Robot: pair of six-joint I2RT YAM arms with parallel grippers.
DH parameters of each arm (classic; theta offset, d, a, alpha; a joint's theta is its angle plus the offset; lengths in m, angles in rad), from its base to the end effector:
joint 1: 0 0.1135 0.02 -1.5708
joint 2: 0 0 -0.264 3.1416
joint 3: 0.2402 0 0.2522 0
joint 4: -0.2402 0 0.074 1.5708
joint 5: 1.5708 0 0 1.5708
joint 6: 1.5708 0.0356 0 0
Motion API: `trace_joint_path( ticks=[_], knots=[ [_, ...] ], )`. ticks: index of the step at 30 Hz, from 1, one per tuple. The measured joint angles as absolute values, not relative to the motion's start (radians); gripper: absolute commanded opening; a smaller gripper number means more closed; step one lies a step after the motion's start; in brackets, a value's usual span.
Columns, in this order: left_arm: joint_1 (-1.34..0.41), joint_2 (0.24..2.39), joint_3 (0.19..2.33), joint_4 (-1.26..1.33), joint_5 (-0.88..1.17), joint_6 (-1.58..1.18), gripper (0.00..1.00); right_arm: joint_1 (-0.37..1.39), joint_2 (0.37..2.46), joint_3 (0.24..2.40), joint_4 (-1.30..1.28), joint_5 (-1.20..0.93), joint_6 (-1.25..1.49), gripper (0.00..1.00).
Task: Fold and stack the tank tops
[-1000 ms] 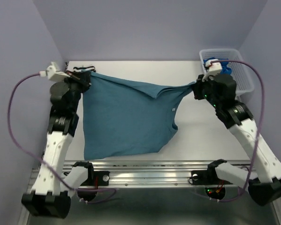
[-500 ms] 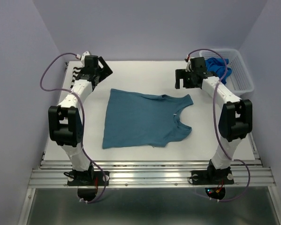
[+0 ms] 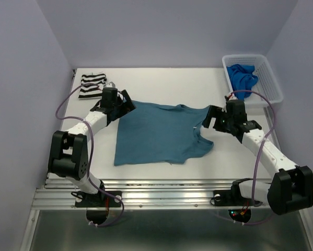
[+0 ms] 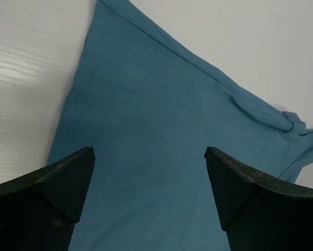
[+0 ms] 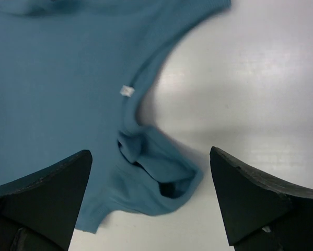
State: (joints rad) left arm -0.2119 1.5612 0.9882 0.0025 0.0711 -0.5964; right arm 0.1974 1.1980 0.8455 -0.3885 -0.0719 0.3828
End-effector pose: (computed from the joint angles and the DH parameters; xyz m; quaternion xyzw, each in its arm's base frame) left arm 0.3397 -0.0757 0.2360 -0.1508 0.8641 -0.2171 0.4284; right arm 0.2498 0.0526 0.2572 0.0702 0.9120 0.1467 0.3766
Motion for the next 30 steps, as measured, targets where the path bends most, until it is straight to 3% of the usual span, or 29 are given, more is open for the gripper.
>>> trace_joint_path(
  ticks=[4, 10, 14, 16, 18, 19, 22, 24, 27, 30],
  knots=[
    [-0.238, 1.626, 0.990, 0.045, 0.109, -0.596, 0.99, 0.197, 1.162, 0.719, -0.421, -0.020, 0.445, 1.00],
    [-0.241, 1.779, 1.028, 0.073, 0.131, -0.595, 0.99, 0.197, 1.182, 0.666, -0.445, -0.007, 0.519, 0.74],
    [-0.240, 1.814, 1.061, 0.102, 0.146, -0.595, 0.99, 0.197, 1.214, 0.643, -0.443, -0.023, 0.553, 0.66],
    [-0.240, 1.833, 1.064, 0.116, 0.149, -0.595, 0.99, 0.197, 1.237, 0.638, -0.445, -0.035, 0.567, 0.56],
    [-0.240, 1.839, 1.065, 0.134, 0.154, -0.597, 0.99, 0.197, 1.270, 0.638, -0.443, -0.034, 0.577, 0.39],
    [-0.240, 1.842, 1.065, 0.139, 0.155, -0.597, 0.99, 0.197, 1.281, 0.638, -0.443, -0.034, 0.578, 0.26],
    [-0.240, 1.848, 1.065, 0.158, 0.157, -0.600, 0.99, 0.197, 1.322, 0.645, -0.447, -0.036, 0.579, 0.04],
    [-0.240, 1.851, 1.065, 0.168, 0.156, -0.603, 0.99, 0.197, 1.328, 0.666, -0.471, -0.033, 0.577, 0.01],
    [-0.240, 1.854, 1.065, 0.183, 0.152, -0.614, 0.99, 0.197, 1.283, 0.730, -0.579, -0.017, 0.577, 0.11],
    [-0.240, 1.855, 1.061, 0.192, 0.144, -0.627, 0.99, 0.197, 1.193, 0.809, -0.720, -0.005, 0.582, 0.11]
  ],
)
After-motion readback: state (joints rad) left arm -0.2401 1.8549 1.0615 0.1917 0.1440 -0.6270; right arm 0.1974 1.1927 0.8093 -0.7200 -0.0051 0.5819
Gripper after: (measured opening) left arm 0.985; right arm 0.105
